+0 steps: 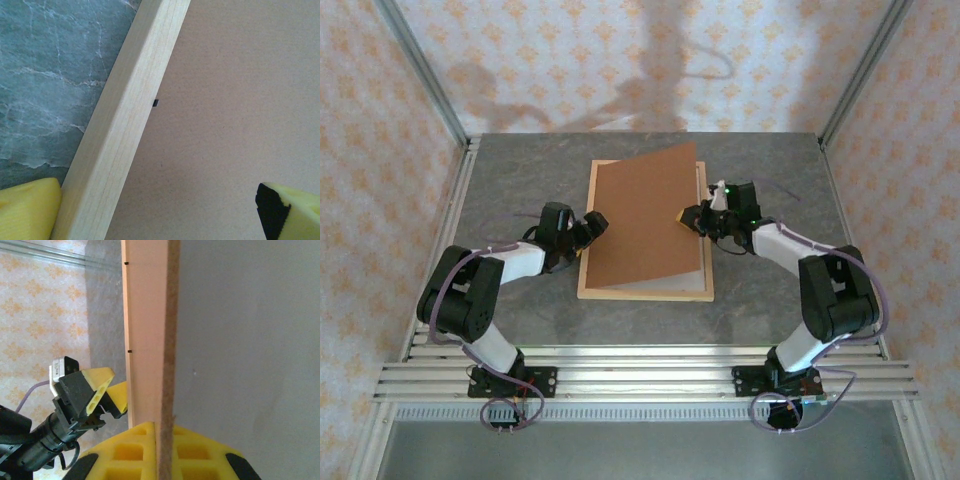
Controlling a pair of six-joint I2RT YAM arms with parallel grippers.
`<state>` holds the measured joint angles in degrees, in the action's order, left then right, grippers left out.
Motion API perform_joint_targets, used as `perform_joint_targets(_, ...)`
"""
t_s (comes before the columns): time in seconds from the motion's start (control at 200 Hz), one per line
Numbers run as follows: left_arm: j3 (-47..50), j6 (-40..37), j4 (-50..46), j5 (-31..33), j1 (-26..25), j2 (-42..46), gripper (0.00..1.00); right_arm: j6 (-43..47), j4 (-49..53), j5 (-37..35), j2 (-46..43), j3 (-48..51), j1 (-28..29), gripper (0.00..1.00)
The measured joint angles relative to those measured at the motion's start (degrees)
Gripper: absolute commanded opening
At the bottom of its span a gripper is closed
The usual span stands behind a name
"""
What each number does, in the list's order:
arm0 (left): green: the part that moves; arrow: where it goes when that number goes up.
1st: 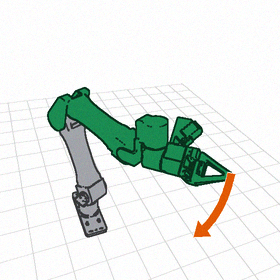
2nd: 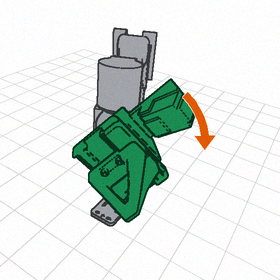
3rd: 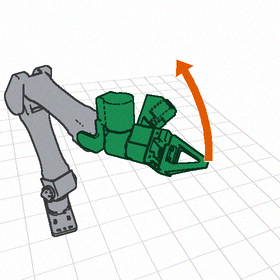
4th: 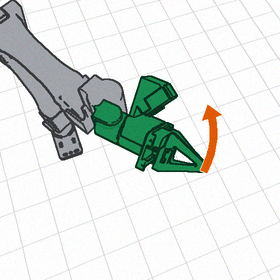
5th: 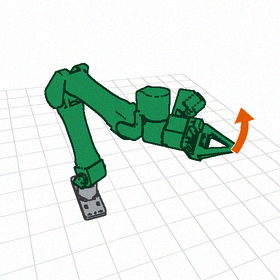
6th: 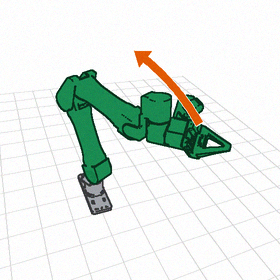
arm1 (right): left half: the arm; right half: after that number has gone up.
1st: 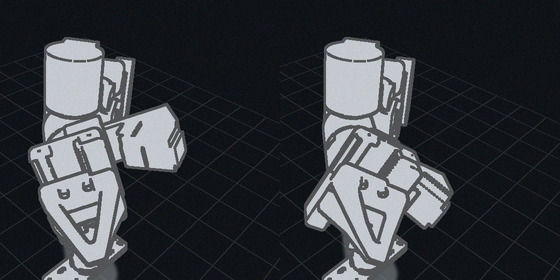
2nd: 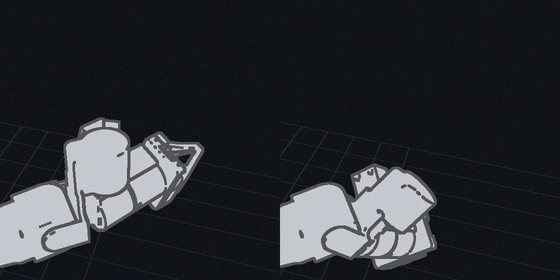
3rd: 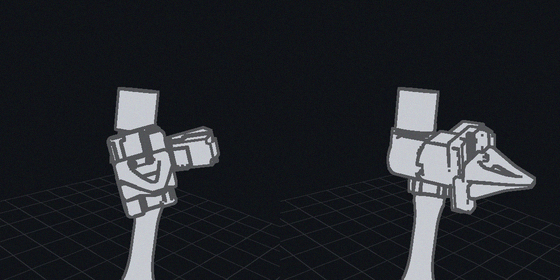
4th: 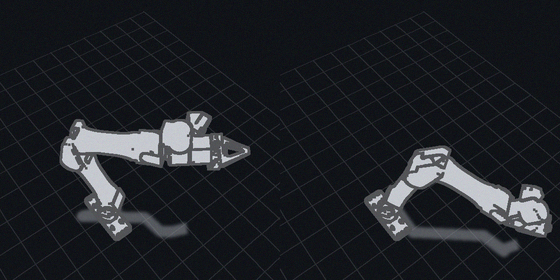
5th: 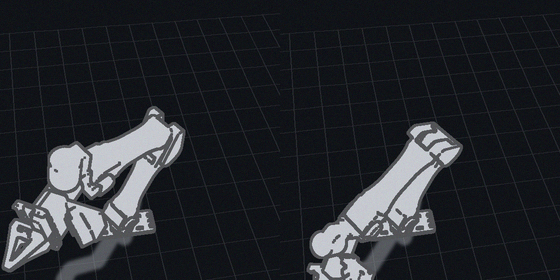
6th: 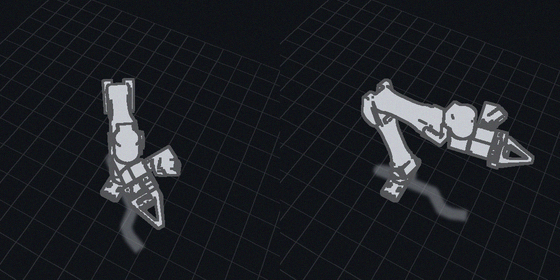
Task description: Put the photo into the frame
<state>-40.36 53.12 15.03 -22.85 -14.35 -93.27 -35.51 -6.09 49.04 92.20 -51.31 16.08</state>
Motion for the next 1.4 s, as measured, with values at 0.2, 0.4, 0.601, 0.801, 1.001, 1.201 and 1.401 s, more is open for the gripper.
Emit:
perform_joint_targets(0.2,0.42,0.44,0.85,2.05,-0.57,0.00,0.98,2.58,3.32,-0.85,1.84,-2.73,0.00,0.00)
perform_joint_targets(0.4,0.70,1.03,1.99,2.14,-0.83,0.00,0.98,6.75,11.45,-2.71,2.73,-8.79,0.44,0.05)
perform_joint_targets(0.601,0.70,1.01,2.05,2.12,-1.05,-0.04,0.98,10.62,18.40,-7.80,3.76,-12.26,1.03,0.19)
perform_joint_targets(0.801,0.70,1.01,2.08,2.03,-1.07,-0.15,0.98,13.73,22.73,-13.07,5.66,-12.96,1.03,0.26)
perform_joint_targets(1.001,0.68,1.01,2.25,1.86,-1.42,-0.35,0.98,15.58,25.75,-16.13,6.03,-14.51,1.40,0.30)
perform_joint_targets(1.201,0.66,1.01,2.43,1.73,-1.42,-0.52,0.98,17.40,29.09,-20.87,7.10,-16.44,2.56,0.34)
perform_joint_targets(1.401,0.66,1.03,2.78,1.73,-1.42,-0.63,0.98,18.47,32.09,-25.24,8.70,-18.49,3.72,0.36)
